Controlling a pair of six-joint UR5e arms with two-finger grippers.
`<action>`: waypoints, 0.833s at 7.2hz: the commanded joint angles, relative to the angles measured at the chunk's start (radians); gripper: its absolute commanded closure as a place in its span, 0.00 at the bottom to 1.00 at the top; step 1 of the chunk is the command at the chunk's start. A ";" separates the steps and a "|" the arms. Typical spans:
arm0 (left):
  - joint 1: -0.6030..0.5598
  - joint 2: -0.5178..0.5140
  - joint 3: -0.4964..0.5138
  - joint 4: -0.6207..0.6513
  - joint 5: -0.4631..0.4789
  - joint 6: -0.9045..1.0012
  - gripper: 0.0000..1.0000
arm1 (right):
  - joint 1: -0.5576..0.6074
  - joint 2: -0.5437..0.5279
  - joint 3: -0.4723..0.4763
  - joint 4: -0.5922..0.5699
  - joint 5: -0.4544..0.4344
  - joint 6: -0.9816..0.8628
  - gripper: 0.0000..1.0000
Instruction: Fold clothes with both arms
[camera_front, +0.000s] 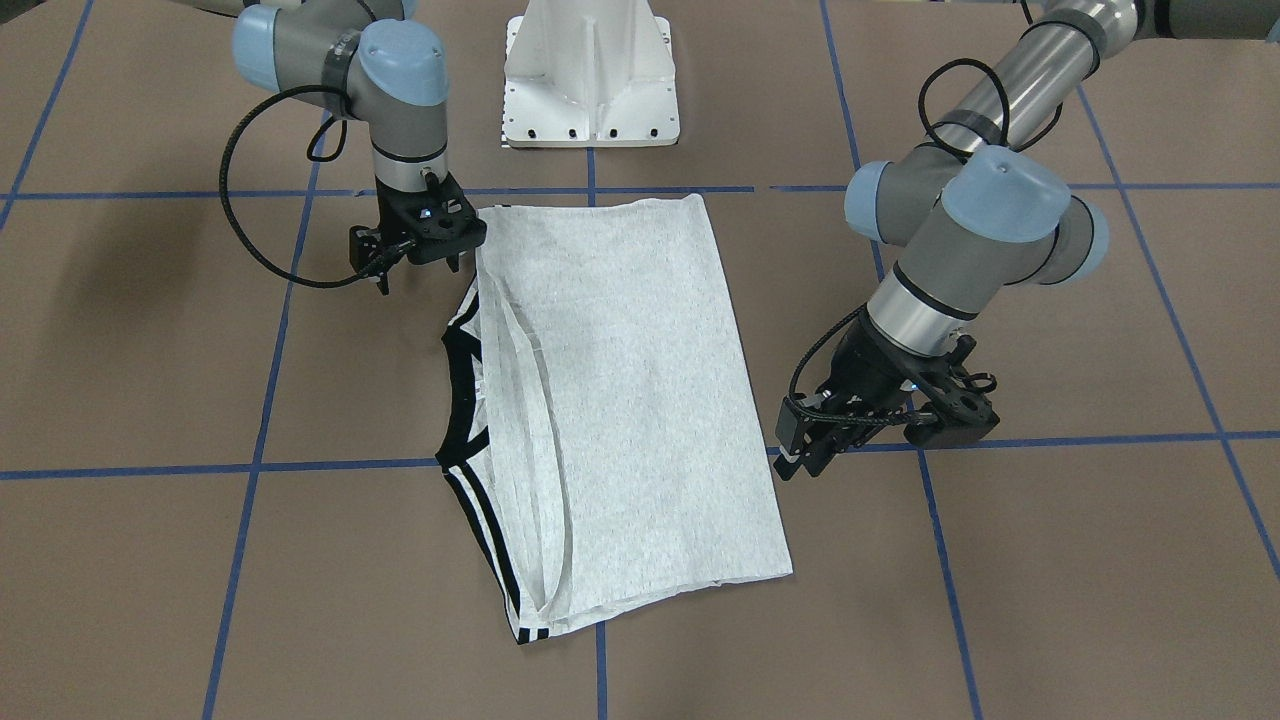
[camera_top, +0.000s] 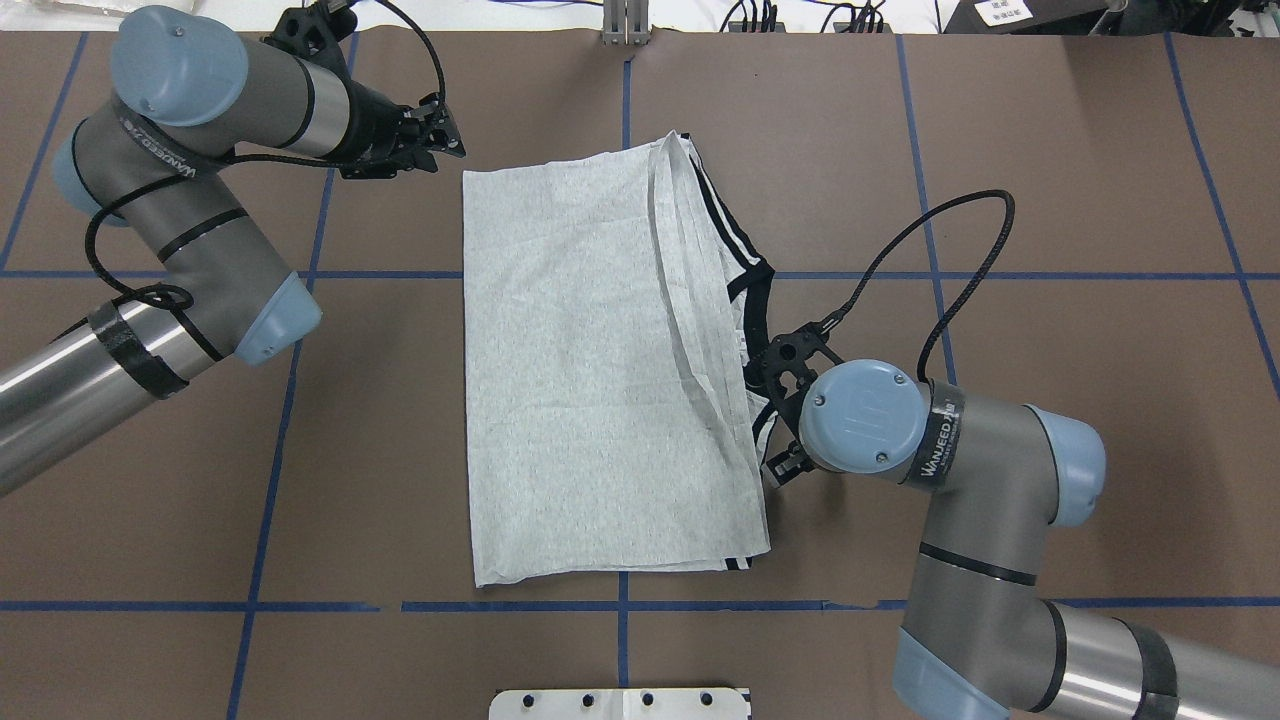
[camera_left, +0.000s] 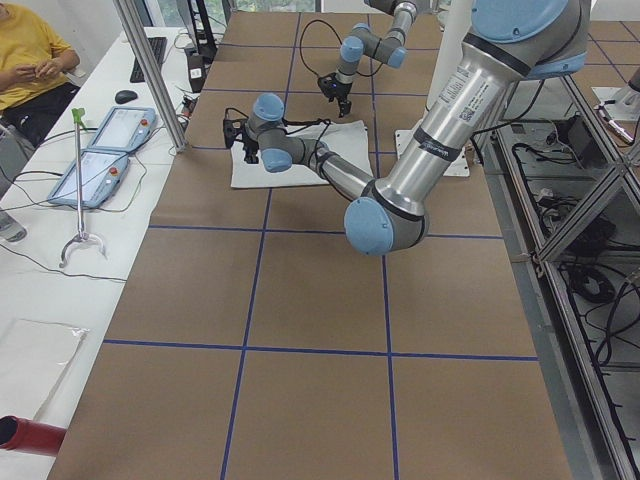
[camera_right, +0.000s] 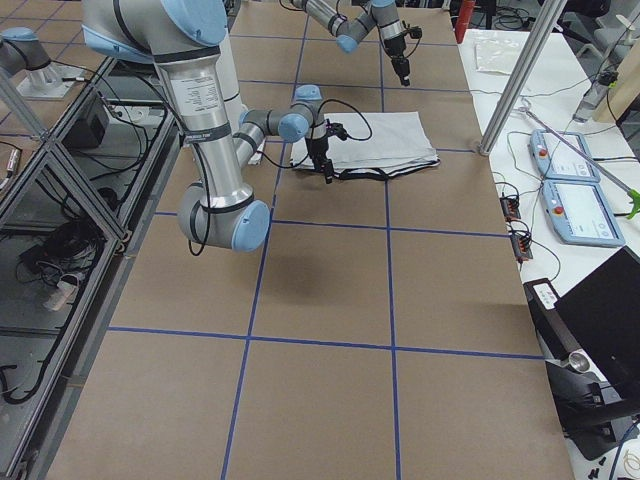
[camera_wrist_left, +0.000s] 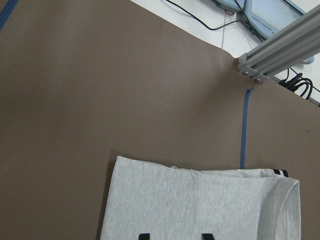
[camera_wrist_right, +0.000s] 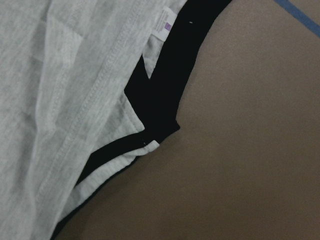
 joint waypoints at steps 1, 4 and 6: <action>0.000 0.000 -0.014 0.005 -0.029 -0.005 0.54 | 0.016 0.021 0.003 -0.001 -0.003 -0.002 0.00; -0.002 0.002 -0.024 0.007 -0.029 -0.007 0.54 | 0.038 0.182 -0.140 0.006 -0.006 0.004 0.00; 0.000 0.021 -0.041 0.007 -0.031 -0.008 0.53 | 0.046 0.264 -0.225 0.015 -0.007 0.041 0.00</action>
